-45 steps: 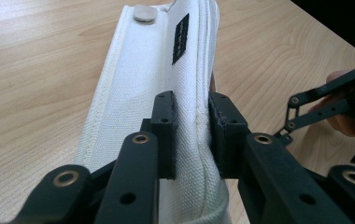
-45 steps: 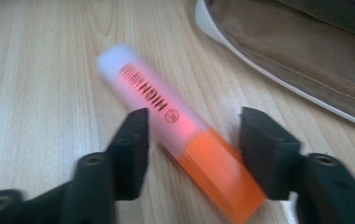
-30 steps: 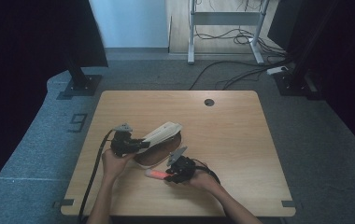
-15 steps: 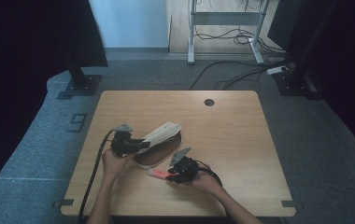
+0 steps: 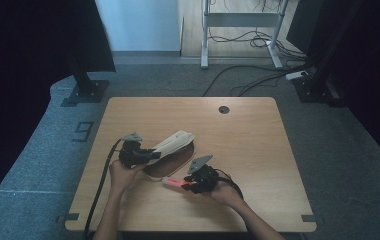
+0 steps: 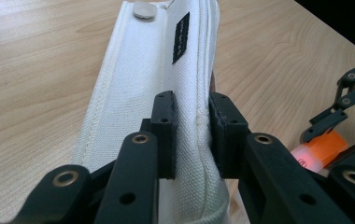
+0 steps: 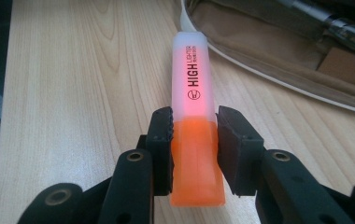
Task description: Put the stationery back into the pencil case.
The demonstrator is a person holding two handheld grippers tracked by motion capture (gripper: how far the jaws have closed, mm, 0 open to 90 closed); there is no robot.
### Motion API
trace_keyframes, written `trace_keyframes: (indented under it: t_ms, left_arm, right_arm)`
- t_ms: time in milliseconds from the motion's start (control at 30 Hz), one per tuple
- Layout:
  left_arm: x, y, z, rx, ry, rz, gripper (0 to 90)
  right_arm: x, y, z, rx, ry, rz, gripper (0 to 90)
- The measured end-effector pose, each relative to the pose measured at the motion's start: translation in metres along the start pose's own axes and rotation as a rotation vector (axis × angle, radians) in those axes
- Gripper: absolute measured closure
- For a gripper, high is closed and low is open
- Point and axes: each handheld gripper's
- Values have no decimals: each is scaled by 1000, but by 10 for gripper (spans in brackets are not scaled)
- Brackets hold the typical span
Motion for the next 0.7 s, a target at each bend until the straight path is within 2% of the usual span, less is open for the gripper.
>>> trace_keyframes:
  t_ms: [233,433,700]
  left_arm:
    - [0,0,0,-1,-1,1,737]
    - [0,0,0,-5,-1,5,739]
    - [0,0,1,-12,-10,1,745]
  right_arm:
    - [-2,-1,10,-21,14,-7,658]
    - [-8,-3,19,-44,35,-34,658]
    - [-21,-7,19,-51,73,-53,658]
Point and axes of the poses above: each handheld gripper's, and its own axes: z roughly backward along the jaws, y roughly out of its underside, x roughly to its left, and after that the axes turned 4 degrees about x, right-handed
